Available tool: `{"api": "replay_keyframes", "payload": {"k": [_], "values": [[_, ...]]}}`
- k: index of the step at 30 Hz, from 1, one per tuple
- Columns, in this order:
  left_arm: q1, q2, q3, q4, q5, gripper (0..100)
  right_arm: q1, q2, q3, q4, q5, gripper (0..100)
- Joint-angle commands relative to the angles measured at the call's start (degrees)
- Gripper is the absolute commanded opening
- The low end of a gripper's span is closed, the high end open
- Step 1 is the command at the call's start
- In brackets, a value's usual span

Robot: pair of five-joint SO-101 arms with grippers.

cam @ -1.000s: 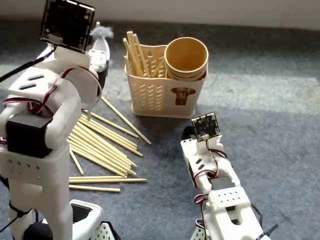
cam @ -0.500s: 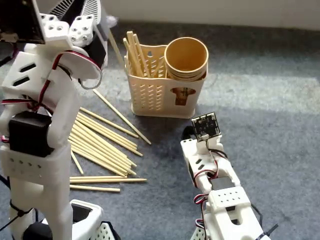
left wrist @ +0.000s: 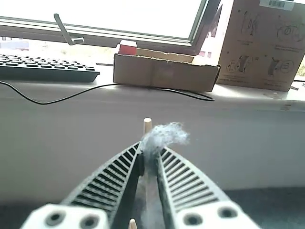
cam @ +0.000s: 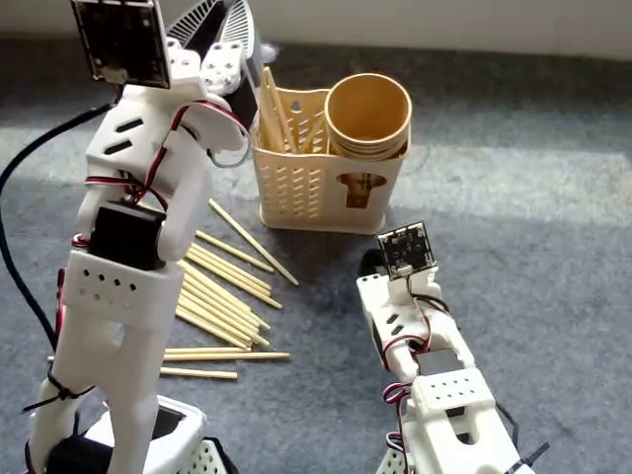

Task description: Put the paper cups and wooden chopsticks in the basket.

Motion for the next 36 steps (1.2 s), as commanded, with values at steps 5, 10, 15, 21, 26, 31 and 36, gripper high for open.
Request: {"api": "replay_keyframes", "payload": {"k": [5,10,15,21,26,31,36], "values": [[1.1,-0.6,3.5,-1.5,-4.0,1,-0.5,-1.0,-0.7,0.0,0.6,2.3],[0.8,-0.6,2.4,5.4,-4.0,12,-0.5,-1.0,-0.7,0.0,0.6,2.3],[0.7,-0.6,-2.1,15.5,-6.6,14,-0.3,-0.9,-0.7,0.0,0.6,2.3],[-0.4,-0.7,-6.6,26.1,-12.2,14,-0.2,-1.1,-0.7,0.0,0.6,2.3],[-4.0,-0.7,-11.1,35.6,-12.7,14,-0.2,-1.2,-0.6,0.0,0.6,2.3],[-5.2,-0.7,-14.5,45.2,-15.6,14,-0.2,-1.2,-0.6,0.0,0.6,2.3],[-4.9,-0.7,-15.0,53.9,-21.1,14,-0.2,-1.2,-0.6,0.0,0.6,2.3]]}}
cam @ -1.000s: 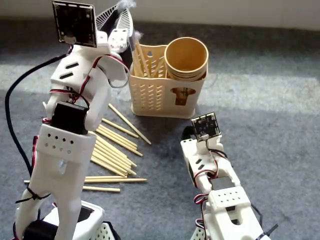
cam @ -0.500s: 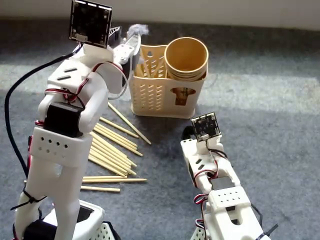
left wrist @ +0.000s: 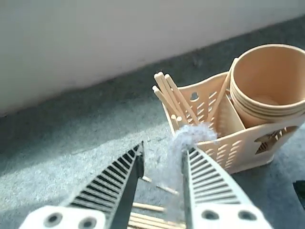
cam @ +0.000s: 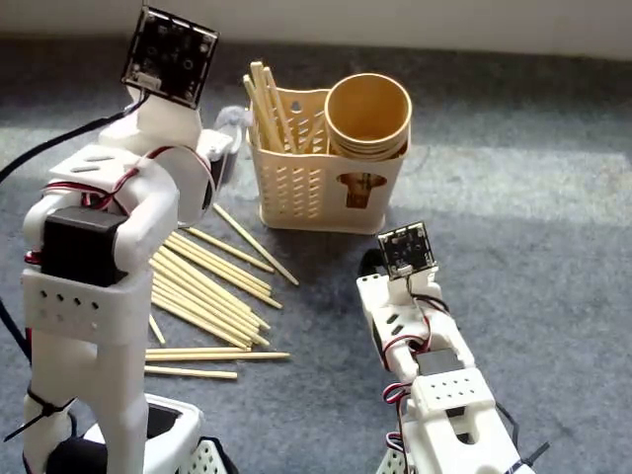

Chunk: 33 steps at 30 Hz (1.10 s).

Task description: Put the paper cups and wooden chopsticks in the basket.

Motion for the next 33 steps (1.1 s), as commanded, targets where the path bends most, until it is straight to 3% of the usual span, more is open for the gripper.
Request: {"api": "replay_keyframes", "payload": {"k": [1,6,11,17,23,33], "values": [[-0.6,-0.7,-2.5,5.4,-3.6,14,-0.2,-1.2,-0.6,0.0,0.6,2.3],[-0.3,-0.7,-2.2,13.5,-9.1,14,-0.2,-1.2,-0.6,0.0,0.6,2.3],[-0.3,-0.7,-1.3,19.8,-9.7,14,-0.2,-1.2,-0.6,0.0,0.6,2.3],[-0.4,-0.7,7.5,20.0,-13.3,14,-0.2,-1.2,-0.6,0.0,0.6,2.3],[-0.3,-0.7,16.0,20.0,-20.1,4,-0.2,-1.2,-0.6,0.0,0.6,2.3],[-0.3,-4.1,30.5,19.0,-26.5,4,-0.2,-1.1,-0.6,0.0,0.6,2.3]]}}
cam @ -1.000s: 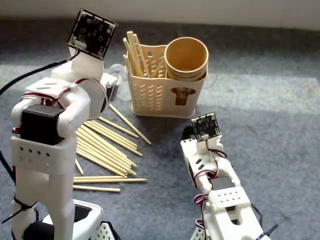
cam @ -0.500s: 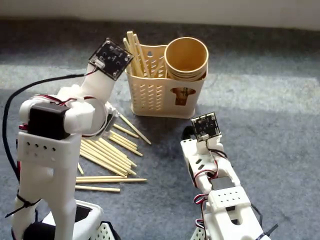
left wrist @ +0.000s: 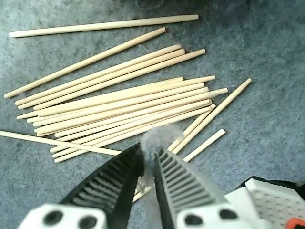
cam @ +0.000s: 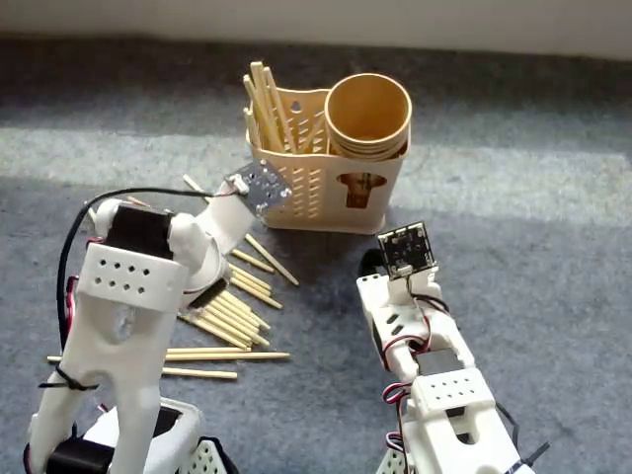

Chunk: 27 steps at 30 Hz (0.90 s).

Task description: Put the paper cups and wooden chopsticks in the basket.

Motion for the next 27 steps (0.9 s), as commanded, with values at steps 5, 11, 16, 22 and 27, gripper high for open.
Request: {"api": "replay_keyframes", "payload": {"k": [5,11,16,22,27], "values": [[-0.2,-16.3,16.0,-7.1,-3.6,12,-0.2,-1.0,-0.6,0.0,0.6,2.3],[-0.2,-24.0,30.5,-12.7,-8.1,14,-0.2,-1.0,-0.6,0.0,0.6,2.3],[-0.2,-21.8,35.8,-13.1,-15.8,14,-0.4,-0.9,-0.6,0.0,0.6,2.3],[-0.1,-18.6,40.8,-18.5,-20.9,14,-0.5,-0.9,-0.6,0.0,0.6,2.3],[3.2,-13.3,45.7,-25.8,-20.9,14,-0.5,-0.9,-0.6,0.0,0.6,2.3]]}}
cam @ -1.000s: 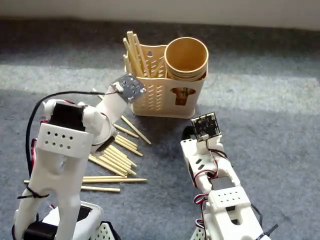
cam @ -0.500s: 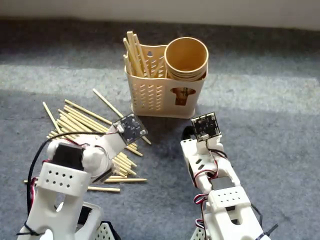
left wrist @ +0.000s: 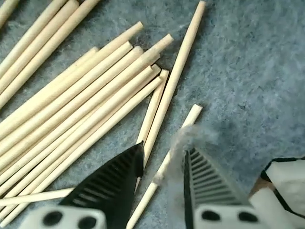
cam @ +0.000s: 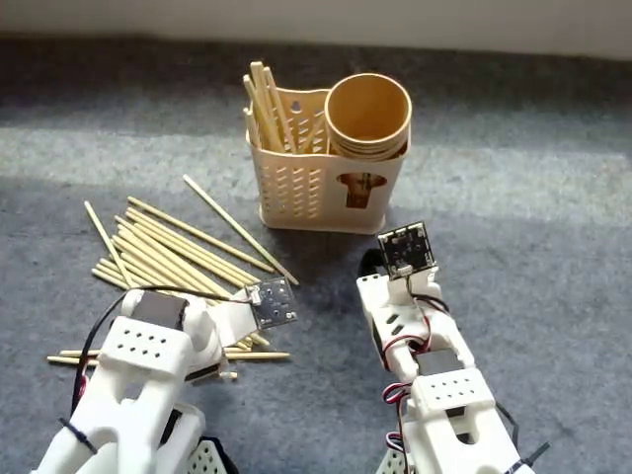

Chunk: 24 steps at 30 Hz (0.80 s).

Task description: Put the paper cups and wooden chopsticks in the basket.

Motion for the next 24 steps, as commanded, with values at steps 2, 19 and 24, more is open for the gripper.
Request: {"api": "replay_keyframes", "payload": {"k": [2,19,24], "values": [[4.8,4.8,1.6,-4.8,-0.2,14,-0.5,-0.9,-0.6,0.0,0.6,2.3],[7.9,12.2,1.5,-7.0,-0.1,10,-0.5,-0.9,-0.6,0.0,0.6,2.3],[8.0,12.1,1.5,-6.9,-0.1,9,-0.4,-0.9,-0.6,0.0,0.6,2.3]]}}
